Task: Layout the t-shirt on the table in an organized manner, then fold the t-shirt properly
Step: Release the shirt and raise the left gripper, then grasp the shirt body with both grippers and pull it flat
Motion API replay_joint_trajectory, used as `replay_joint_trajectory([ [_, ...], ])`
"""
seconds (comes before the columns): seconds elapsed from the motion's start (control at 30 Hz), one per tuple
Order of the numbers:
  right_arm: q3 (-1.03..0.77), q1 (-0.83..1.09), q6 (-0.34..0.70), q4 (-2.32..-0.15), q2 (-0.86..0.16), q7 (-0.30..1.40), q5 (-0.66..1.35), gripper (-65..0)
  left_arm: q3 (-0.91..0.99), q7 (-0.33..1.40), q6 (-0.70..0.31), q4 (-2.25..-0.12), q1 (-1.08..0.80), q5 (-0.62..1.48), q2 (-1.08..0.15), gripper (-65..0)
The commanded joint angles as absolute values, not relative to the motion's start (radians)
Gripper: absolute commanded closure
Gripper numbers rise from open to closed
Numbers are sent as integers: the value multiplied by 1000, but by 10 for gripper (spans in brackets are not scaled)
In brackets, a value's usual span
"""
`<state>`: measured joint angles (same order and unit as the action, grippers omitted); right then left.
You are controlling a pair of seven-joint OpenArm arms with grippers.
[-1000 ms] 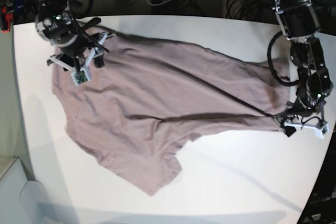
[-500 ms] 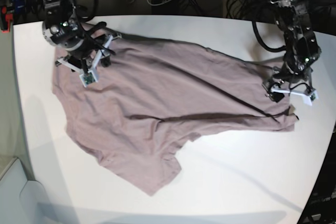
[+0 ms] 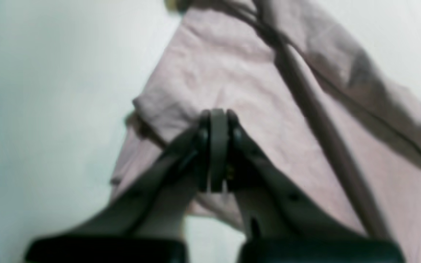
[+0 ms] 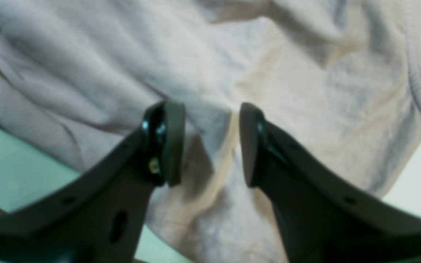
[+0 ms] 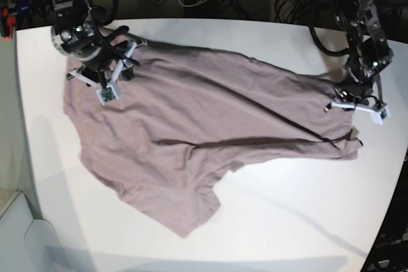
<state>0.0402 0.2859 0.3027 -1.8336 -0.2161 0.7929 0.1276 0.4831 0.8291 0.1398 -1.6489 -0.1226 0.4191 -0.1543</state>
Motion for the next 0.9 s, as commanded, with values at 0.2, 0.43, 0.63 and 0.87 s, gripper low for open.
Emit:
replay_joint_trajectory([
  [0.2, 36, 278, 305, -1850, -222, 773, 130, -256, 490, 817, 151, -1919, -262, 429, -134, -1],
  [0.43, 36, 278, 305, -1850, -220, 773, 130, -256, 489, 816, 145, -2023, -475, 449, -50, -1],
  [0.63, 36, 280, 305, -1848, -225, 773, 130, -256, 484, 817, 145, -2020, -628, 587, -47, 0],
  [0.87, 36, 280, 305, -1856, -222, 773, 131, -256, 489, 819, 145, -2015, -716, 668, -54, 0],
])
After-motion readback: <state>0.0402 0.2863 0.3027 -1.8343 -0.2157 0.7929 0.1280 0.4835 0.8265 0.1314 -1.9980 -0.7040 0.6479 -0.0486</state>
